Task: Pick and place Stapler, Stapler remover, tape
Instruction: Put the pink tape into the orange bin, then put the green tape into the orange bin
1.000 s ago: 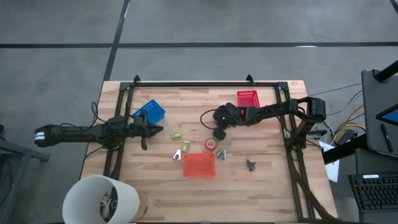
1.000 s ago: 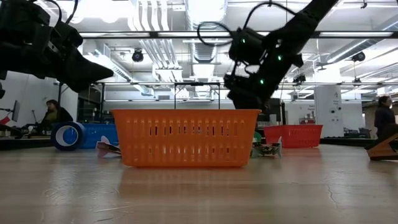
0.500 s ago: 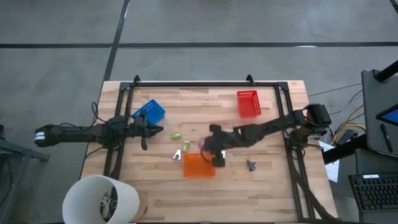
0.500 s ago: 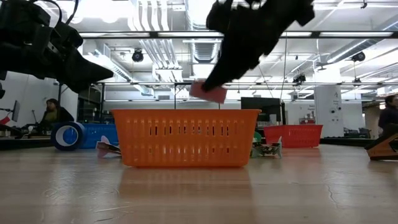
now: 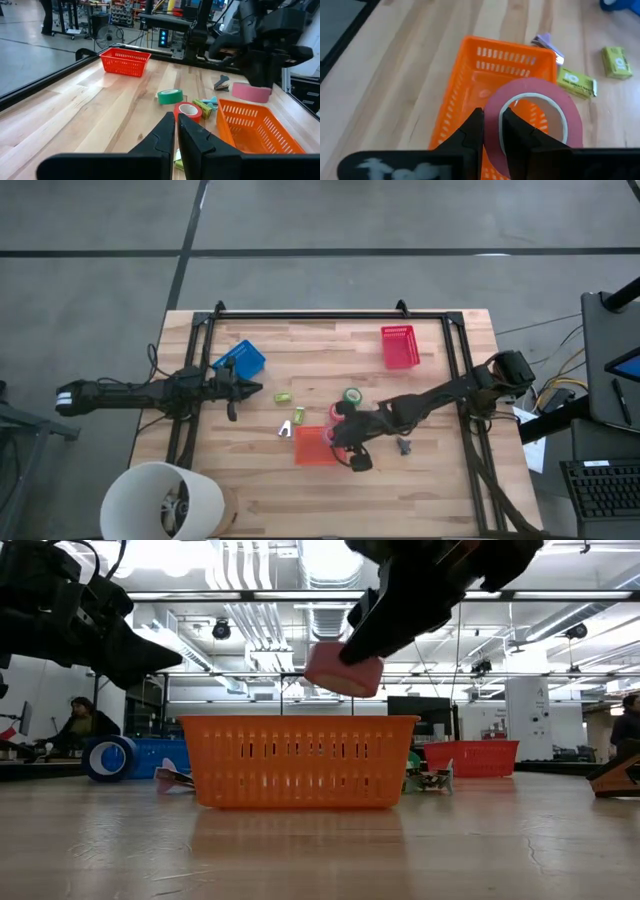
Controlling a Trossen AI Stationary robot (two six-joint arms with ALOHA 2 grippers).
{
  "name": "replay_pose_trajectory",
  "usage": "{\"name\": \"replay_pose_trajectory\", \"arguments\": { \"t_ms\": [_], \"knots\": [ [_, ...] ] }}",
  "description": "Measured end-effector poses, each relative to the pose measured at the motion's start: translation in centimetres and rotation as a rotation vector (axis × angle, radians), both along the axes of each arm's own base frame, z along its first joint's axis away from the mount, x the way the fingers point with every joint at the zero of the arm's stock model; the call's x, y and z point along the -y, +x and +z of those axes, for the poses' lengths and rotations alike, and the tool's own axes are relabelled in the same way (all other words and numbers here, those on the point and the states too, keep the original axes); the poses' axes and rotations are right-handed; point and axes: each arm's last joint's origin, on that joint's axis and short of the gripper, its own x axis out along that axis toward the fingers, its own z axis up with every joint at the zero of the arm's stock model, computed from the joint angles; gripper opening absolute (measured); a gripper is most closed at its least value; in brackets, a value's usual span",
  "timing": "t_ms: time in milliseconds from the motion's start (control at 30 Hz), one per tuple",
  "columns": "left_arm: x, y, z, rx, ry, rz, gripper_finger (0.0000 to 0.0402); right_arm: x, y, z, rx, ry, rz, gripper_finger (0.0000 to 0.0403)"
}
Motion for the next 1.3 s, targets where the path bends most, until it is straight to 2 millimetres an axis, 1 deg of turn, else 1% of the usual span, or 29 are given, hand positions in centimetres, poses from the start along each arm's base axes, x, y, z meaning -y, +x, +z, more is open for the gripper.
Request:
{"name": "replay_pose_trajectory", "arguments": {
  "t_ms": [267, 467, 567, 600, 733, 833, 967, 1067, 1300],
  "knots": [
    [0.0, 0.0, 0.0, 0.000, 0.000, 0.000, 0.0025, -0.3, 0.1, -0.3, 0.061, 0.041, -0.011, 0.0048],
    [0.0, 0.0, 0.0, 0.000, 0.000, -0.001, 0.0024, -0.5, 0.5, -2.2, 0.005, 0.070, -0.018, 0.0049],
    [0.0, 0.0, 0.0, -0.003, 0.000, -0.001, 0.0026, -0.8, 0.7, -3.6, -0.037, 0.058, -0.012, 0.0049],
    [0.0, 0.0, 0.0, -0.003, 0.000, -0.001, 0.0026, -0.8, 0.9, -3.8, -0.042, 0.054, -0.011, 0.0050],
    [0.0, 0.0, 0.0, -0.003, 0.000, -0.001, 0.0023, -0.9, 1.4, -3.3, -0.012, 0.053, -0.005, 0.0050],
    [0.0, 0.0, 0.0, -0.003, 0.000, -0.001, 0.0024, -0.9, 1.4, -3.6, -0.028, 0.047, -0.005, 0.0050],
    [0.0, 0.0, -0.1, -0.008, -0.001, -0.001, 0.0025, -0.9, 1.5, -3.5, -0.022, 0.054, -0.011, 0.0051],
    [0.0, 0.0, -0.1, -0.008, -0.001, -0.001, 0.0023, -0.9, 1.5, -3.5, -0.023, 0.054, -0.012, 0.0065],
    [0.0, 0.0, -0.1, -0.008, -0.001, -0.001, 0.0026, -0.9, 1.5, -3.3, -0.020, 0.054, -0.010, 0.0130]
  ]
}}
